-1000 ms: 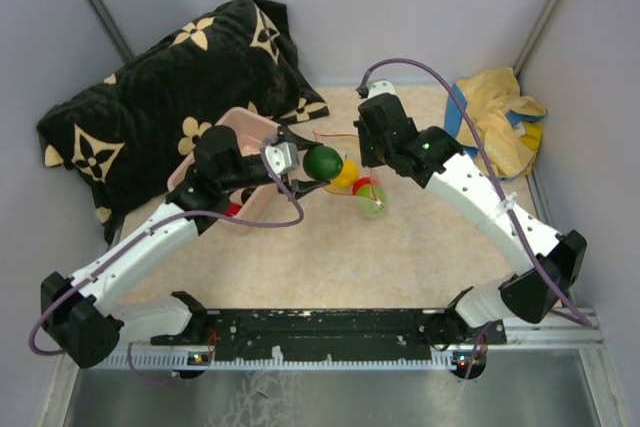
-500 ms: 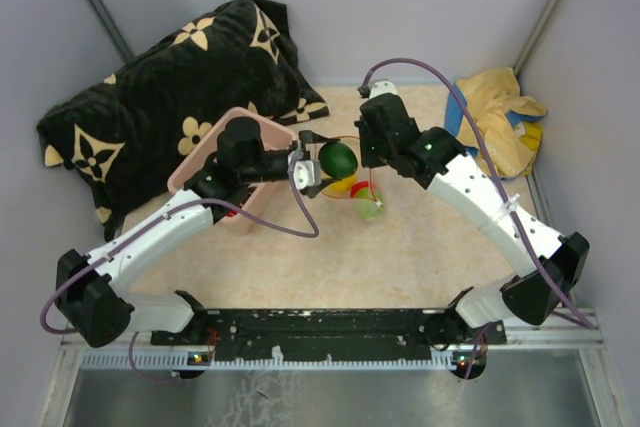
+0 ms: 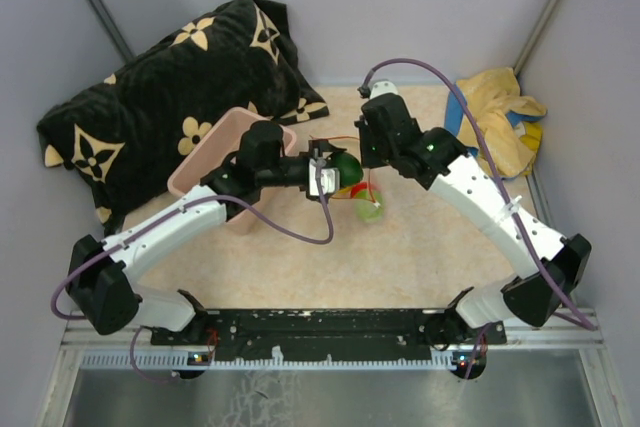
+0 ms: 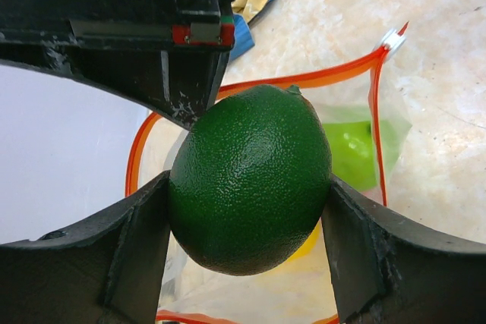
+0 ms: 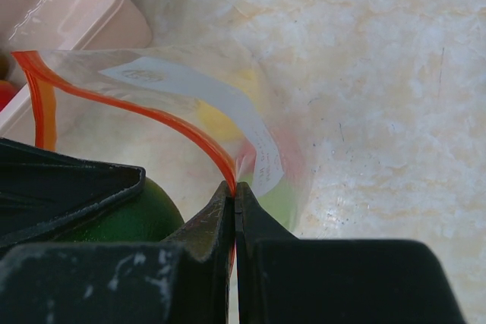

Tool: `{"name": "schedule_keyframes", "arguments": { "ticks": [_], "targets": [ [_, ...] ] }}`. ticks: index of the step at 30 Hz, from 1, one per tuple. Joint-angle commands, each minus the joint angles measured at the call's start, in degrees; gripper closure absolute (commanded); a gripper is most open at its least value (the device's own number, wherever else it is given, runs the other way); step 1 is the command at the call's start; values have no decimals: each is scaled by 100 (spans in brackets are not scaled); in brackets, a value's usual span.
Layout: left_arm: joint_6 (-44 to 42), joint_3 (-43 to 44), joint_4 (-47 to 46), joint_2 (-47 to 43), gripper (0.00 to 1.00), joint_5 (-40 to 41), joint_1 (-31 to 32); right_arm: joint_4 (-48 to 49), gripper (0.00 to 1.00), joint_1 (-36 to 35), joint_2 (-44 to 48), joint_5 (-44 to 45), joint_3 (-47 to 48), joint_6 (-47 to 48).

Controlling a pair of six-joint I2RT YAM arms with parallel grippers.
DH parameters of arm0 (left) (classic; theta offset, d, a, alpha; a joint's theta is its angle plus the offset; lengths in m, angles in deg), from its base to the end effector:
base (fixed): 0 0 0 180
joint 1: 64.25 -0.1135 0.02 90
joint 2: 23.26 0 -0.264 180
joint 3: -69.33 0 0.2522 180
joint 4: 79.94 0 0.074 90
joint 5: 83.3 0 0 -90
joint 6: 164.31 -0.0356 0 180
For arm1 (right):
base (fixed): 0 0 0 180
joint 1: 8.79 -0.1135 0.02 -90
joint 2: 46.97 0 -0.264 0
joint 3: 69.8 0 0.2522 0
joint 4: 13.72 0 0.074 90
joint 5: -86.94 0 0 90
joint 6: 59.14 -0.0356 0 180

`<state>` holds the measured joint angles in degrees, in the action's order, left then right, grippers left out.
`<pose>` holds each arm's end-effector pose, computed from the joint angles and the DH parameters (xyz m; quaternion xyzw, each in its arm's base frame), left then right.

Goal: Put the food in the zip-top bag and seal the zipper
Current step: Place the fake fruit in the zipper food storage bag, then pick up the fake fruit from the bin.

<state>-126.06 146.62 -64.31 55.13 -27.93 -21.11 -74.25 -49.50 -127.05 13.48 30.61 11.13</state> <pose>0.2182 -0.2322 0.3375 0.6844 0.3873 -0.1954 0.5860 0.2292 0.1838 0.3914 -0.1039 0.8936 0.0970 0.4257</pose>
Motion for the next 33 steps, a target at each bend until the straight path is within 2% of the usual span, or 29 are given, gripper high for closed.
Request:
{"name": "schedule_keyframes", "arguments": {
  "ticks": [1, 8, 15, 20, 26, 33],
  "targets": [
    [-140, 210, 58, 11, 26, 158, 76, 148, 100, 28, 349, 21, 130, -40],
    [-31, 135, -18, -78, 10, 182, 99, 172, 100, 28, 427, 51, 40, -66],
    [243, 54, -185, -290, 5, 203, 99, 185, 100, 28, 448, 63, -6, -91],
    [942, -46, -453, -601, 5, 375, 99, 208, 100, 28, 440, 76, -25, -102],
    [1943, -99, -419, -974, 5, 1098, 98, 230, 100, 28, 405, 58, -17, -110],
    [3314, -290, -42, -1466, 1, 2623, 99, 236, 100, 28, 345, 80, -17, -110]
  ]
}}
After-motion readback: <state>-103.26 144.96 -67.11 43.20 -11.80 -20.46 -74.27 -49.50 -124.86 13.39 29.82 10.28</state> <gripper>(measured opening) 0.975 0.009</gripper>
